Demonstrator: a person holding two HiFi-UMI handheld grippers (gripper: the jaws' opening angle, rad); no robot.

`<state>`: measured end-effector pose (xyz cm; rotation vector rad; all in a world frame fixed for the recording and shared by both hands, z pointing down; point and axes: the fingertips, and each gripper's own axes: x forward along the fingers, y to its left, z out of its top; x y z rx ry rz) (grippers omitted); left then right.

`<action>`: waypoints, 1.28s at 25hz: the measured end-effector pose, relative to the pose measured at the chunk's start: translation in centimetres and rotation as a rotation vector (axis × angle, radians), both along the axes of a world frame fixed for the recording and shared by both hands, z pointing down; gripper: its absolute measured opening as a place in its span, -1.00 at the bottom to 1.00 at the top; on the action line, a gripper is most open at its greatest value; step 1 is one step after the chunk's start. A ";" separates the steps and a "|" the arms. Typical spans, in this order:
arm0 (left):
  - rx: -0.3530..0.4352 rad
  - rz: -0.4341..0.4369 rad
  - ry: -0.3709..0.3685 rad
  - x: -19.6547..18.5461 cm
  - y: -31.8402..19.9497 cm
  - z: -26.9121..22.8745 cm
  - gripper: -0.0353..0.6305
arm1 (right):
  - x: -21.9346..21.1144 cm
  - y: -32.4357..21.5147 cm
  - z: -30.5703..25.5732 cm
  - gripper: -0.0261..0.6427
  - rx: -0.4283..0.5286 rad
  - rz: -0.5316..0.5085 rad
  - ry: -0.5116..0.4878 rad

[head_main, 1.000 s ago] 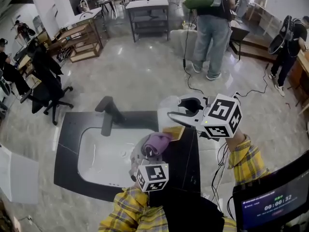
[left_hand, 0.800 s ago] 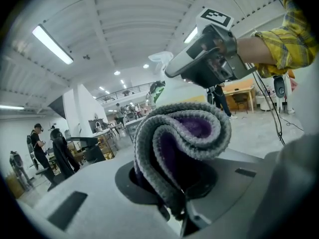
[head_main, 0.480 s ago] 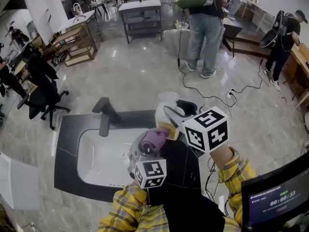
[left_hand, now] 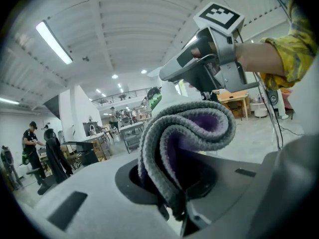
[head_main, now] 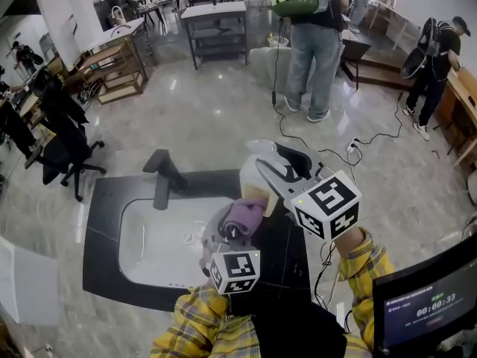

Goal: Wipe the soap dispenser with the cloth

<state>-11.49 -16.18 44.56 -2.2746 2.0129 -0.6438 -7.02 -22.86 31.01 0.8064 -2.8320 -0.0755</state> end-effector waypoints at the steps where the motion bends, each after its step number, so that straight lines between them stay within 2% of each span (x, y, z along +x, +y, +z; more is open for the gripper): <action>1: 0.006 0.016 0.001 0.4 0.0 0.0 -0.68 | 0.1 0.0 -0.3 -0.46 0.021 -0.073 0.005; 4: 0.016 0.052 -0.004 1.7 -0.6 0.1 -0.68 | 0.8 -0.7 0.1 -0.40 -0.009 -0.288 0.029; 7: 0.019 0.094 -0.021 3.0 -0.8 0.0 -0.68 | 1.1 -0.8 1.2 -0.37 -0.003 -0.419 0.128; 10: 0.016 0.135 -0.032 4.2 -0.5 0.0 -0.68 | 0.3 -0.4 2.6 -0.36 0.039 -0.500 0.242; 14: 0.011 0.172 -0.047 5.5 -0.1 0.1 -0.68 | -0.6 0.2 3.8 -0.35 0.049 -0.604 0.326; 17: 0.019 0.192 -0.043 6.0 0.5 -0.2 -0.68 | -0.9 0.8 3.9 -0.35 0.046 -0.672 0.355; 21: 0.026 0.208 -0.035 6.2 0.8 -0.4 -0.68 | -1.3 0.9 3.7 -0.39 0.012 -0.748 0.344; 25: 0.025 0.197 -0.032 6.0 1.0 -0.2 -0.68 | -1.4 1.0 3.6 -0.43 -0.028 -0.757 0.288; 32: 0.028 0.171 -0.036 5.6 0.6 -0.6 -0.68 | -1.5 0.2 2.9 -0.47 -0.087 -0.587 0.174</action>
